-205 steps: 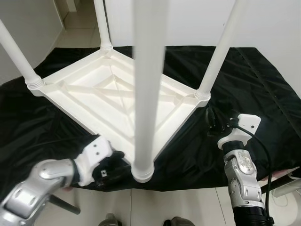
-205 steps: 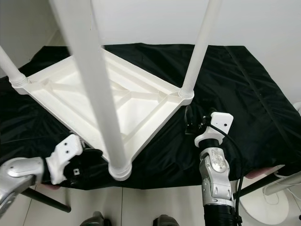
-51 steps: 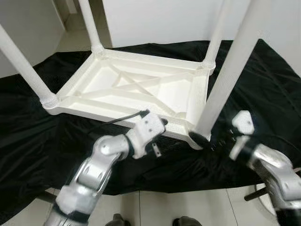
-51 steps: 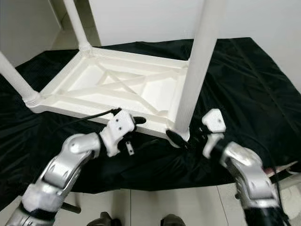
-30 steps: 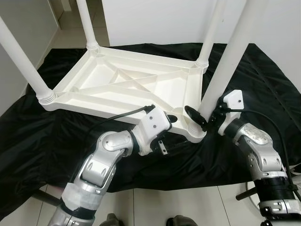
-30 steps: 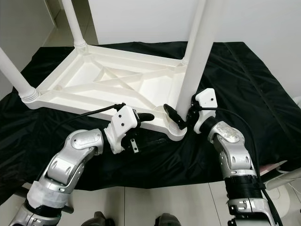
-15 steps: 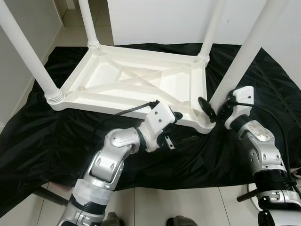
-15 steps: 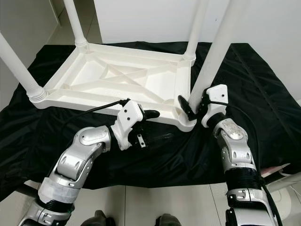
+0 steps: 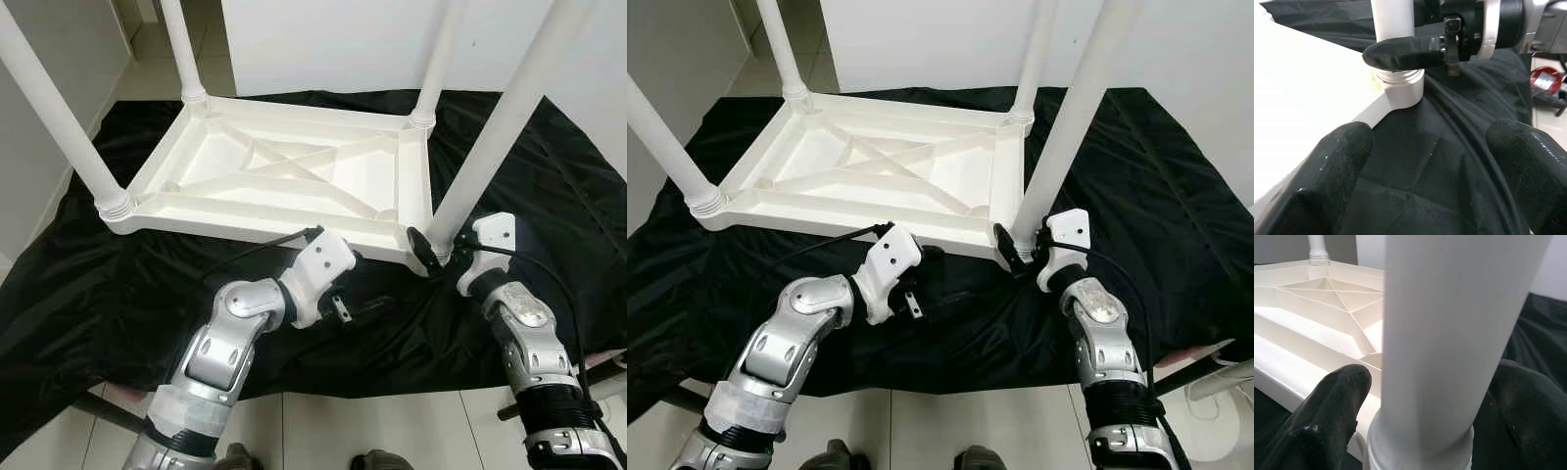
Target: Building children table
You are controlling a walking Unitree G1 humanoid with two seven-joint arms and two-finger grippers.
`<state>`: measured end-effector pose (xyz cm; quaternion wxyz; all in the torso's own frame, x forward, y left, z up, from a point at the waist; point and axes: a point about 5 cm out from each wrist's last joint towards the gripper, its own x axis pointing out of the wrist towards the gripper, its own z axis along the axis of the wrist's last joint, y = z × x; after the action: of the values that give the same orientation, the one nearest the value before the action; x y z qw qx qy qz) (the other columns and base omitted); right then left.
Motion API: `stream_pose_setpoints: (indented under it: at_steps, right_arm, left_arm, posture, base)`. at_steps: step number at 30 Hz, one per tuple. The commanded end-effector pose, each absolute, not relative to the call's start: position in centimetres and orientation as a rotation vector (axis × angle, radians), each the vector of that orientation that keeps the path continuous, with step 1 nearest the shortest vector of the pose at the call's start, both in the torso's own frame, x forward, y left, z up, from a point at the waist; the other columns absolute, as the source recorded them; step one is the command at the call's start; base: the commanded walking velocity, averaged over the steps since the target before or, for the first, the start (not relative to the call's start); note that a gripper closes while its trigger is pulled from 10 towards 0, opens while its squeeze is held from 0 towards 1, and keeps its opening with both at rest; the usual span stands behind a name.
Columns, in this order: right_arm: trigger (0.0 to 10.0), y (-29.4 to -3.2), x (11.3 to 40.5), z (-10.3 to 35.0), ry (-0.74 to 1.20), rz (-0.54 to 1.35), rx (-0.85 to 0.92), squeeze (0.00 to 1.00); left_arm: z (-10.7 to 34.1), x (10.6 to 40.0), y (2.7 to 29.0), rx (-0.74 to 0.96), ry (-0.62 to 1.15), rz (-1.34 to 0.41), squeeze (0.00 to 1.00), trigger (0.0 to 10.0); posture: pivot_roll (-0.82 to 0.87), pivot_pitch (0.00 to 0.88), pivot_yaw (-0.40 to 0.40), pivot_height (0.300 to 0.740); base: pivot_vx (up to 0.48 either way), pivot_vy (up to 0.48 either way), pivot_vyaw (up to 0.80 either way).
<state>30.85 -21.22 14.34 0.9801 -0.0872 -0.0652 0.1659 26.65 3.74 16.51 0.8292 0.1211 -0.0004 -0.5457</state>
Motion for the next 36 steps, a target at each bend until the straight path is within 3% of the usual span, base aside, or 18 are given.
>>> stream_pose_setpoints:
  at_steps: [1, 2, 3, 4, 5, 7, 9, 10, 12, 16, 17, 18, 19, 20, 21, 31, 32, 36]
  right_arm:
    - [8.4, -21.3, 30.9, 14.1, -0.122, 0.344, -0.199, 0.0]
    - [8.4, -21.3, 30.9, 14.1, -0.122, 0.344, -0.199, 0.0]
    - [7.0, -21.3, 30.9, 14.2, -0.124, 0.346, -0.206, 0.0]
    - [7.0, -21.3, 30.9, 14.2, -0.124, 0.346, -0.206, 0.0]
    - [9.0, -21.4, 31.1, 14.4, -0.127, 0.346, -0.213, 0.0]
    - [9.0, -21.4, 31.1, 14.4, -0.127, 0.346, -0.213, 0.0]
    - [8.1, -21.5, 31.3, 14.6, -0.131, 0.349, -0.228, 0.0]
    - [9.2, -21.6, 31.6, 14.8, -0.135, 0.35, -0.242, 0.0]
    - [10.0, -21.7, 31.8, 15.0, -0.139, 0.348, -0.254, 0.0]
    - [10.0, -22.0, 32.3, 15.1, -0.136, 0.352, -0.278, 0.0]
    - [3.7, -22.0, 32.5, 15.1, -0.134, 0.36, -0.283, 0.0]
    - [3.7, -22.0, 32.5, 15.1, -0.134, 0.36, -0.283, 0.0]
    - [1.9, -22.0, 32.7, 15.0, -0.128, 0.373, -0.285, 0.0]
    - [1.9, -22.0, 32.7, 15.0, -0.128, 0.373, -0.285, 0.0]
    - [0.0, -21.9, 32.8, 15.0, -0.124, 0.383, -0.286, 0.0]
    - [0.0, -21.4, 32.8, 14.3, -0.093, 0.408, -0.295, 0.0]
    - [10.0, -21.4, 32.7, 14.2, -0.087, 0.397, -0.287, 0.0]
    - [10.0, -21.1, 32.7, 14.1, -0.058, 0.325, -0.187, 0.0]
  left_arm:
    - [16.5, 27.8, 4.5, 0.272, -0.032, -0.905, 0.0, 10.0]
    - [16.5, 27.8, 4.5, 0.272, -0.032, -0.905, 0.0, 10.0]
    - [16.6, 27.9, 4.5, 0.272, -0.033, -0.904, 0.0, 10.0]
    - [16.6, 27.9, 4.5, 0.272, -0.033, -0.904, 0.0, 10.0]
    - [16.6, 28.0, 4.5, 0.271, -0.035, -0.903, 0.0, 10.0]
    - [16.6, 28.0, 4.5, 0.271, -0.035, -0.903, 0.0, 10.0]
    - [16.7, 28.0, 4.4, 0.272, -0.038, -0.903, 0.0, 10.0]
    - [16.7, 27.8, 4.0, 0.267, -0.039, -0.916, 0.0, 10.0]
    - [16.6, 27.6, 3.7, 0.269, -0.04, -0.93, 0.0, 10.0]
    - [16.1, 27.0, 3.2, 0.282, -0.033, -0.961, 0.0, 10.0]
    - [16.0, 26.8, 3.1, 0.285, -0.033, -0.968, 0.0, 10.0]
    - [16.0, 26.8, 3.1, 0.285, -0.033, -0.968, 0.0, 10.0]
    - [16.0, 26.7, 2.9, 0.287, -0.035, -0.97, 0.0, 10.0]
    - [16.0, 26.7, 2.9, 0.287, -0.035, -0.97, 0.0, 10.0]
    - [16.0, 26.8, 2.9, 0.29, -0.039, -0.965, 0.0, 10.0]
    - [16.3, 27.3, 3.1, 0.29, -0.045, -0.934, 0.0, 10.0]
    - [16.3, 27.3, 3.1, 0.288, -0.046, -0.931, 0.0, 10.0]
    - [16.3, 27.3, 3.2, 0.282, -0.046, -0.909, 0.0, 10.0]
  posture:
    - [-0.13, 0.0, 0.058, 0.74]
    - [-0.13, 0.0, 0.058, 0.74]
    - [-0.13, 0.0, 0.058, 0.74]
    - [-0.13, 0.0, 0.058, 0.74]
    - [-0.13, 0.0, 0.062, 0.74]
    - [-0.13, 0.0, 0.062, 0.74]
    - [-0.13, 0.0, 0.064, 0.74]
    - [-0.13, 0.0, 0.064, 0.74]
    - [-0.13, 0.0, 0.064, 0.74]
    - [-0.13, 0.0, 0.059, 0.74]
    - [-0.13, 0.0, 0.059, 0.74]
    - [-0.13, 0.0, 0.059, 0.74]
    - [-0.13, 0.0, 0.058, 0.74]
    - [-0.13, 0.0, 0.058, 0.74]
    - [-0.13, 0.0, 0.058, 0.74]
    - [-0.12, 0.0, 0.05, 0.74]
    - [-0.12, 0.0, 0.047, 0.74]
    - [-0.12, 0.0, 0.039, 0.74]
  base:
    - [0.0, 0.0, 0.0]
    - [0.0, 0.0, 0.0]
    - [0.0, 0.0, 0.0]
    - [0.0, 0.0, 0.0]
    - [0.0, 0.0, 0.0]
    - [0.0, 0.0, 0.0]
    - [0.0, 0.0, 0.0]
    - [0.0, 0.0, 0.0]
    - [0.0, 0.0, 0.0]
    - [0.0, 0.0, 0.0]
    - [0.0, 0.0, 0.0]
    - [0.0, 0.0, 0.0]
    - [0.0, 0.0, 0.0]
    - [0.0, 0.0, 0.0]
    - [0.0, 0.0, 0.0]
    - [0.0, 0.0, 0.0]
    - [0.0, 0.0, 0.0]
    - [0.0, 0.0, 0.0]
